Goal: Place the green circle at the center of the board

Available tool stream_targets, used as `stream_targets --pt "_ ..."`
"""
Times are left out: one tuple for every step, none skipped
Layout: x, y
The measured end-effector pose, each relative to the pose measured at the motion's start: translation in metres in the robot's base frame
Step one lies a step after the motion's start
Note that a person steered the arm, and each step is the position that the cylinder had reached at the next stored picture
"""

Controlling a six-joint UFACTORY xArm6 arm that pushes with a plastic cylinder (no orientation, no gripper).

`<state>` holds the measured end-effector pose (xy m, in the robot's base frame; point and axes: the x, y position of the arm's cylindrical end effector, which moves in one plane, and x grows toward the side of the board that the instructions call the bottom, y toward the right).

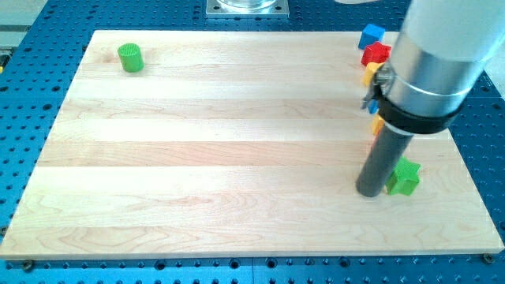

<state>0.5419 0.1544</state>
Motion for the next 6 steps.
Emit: stream_targets --pt "0.0 -0.007" --pt "-0.031 -0.113" --pt "-0.082 -0.272" --pt "-0.121 -0.415" --pt "-0.213 -0.428" --pt "-0.302 -0.422"
